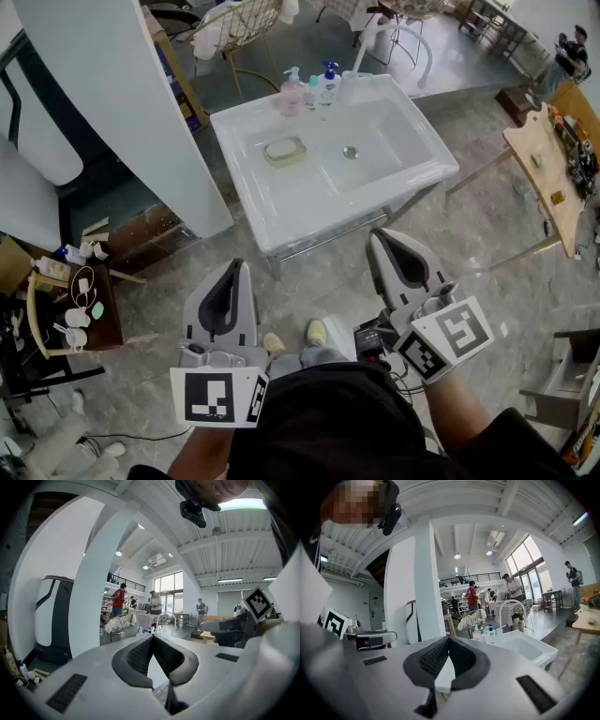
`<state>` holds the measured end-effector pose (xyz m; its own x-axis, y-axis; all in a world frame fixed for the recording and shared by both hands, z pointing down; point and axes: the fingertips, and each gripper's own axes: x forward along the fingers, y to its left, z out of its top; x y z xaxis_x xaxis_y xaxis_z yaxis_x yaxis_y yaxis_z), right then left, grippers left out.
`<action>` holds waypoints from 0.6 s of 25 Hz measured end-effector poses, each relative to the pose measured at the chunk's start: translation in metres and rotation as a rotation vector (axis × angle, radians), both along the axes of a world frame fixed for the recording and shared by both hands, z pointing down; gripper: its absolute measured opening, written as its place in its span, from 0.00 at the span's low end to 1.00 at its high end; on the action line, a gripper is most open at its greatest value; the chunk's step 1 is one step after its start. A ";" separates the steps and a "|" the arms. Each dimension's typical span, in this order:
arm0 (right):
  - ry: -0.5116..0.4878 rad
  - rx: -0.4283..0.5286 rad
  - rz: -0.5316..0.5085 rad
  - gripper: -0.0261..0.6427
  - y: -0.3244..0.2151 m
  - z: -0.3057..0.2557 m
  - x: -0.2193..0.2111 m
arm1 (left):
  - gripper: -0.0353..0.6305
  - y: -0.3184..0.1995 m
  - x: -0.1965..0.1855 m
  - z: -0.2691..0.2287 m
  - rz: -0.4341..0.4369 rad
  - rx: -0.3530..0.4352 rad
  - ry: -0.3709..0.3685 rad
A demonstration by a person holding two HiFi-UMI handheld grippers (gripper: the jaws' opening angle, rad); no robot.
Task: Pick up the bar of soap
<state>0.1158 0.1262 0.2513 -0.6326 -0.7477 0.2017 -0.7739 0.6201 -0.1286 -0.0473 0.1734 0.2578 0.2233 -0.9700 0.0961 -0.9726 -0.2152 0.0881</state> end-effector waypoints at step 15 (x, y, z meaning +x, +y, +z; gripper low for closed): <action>-0.049 -0.011 0.017 0.05 0.009 -0.007 -0.016 | 0.06 0.006 -0.020 0.002 0.027 0.001 0.009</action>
<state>0.0994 0.1353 0.2446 -0.6291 -0.7564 0.1791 -0.7770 0.6051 -0.1735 -0.0669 0.1790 0.2601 0.2506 -0.9636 0.0928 -0.9655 -0.2418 0.0970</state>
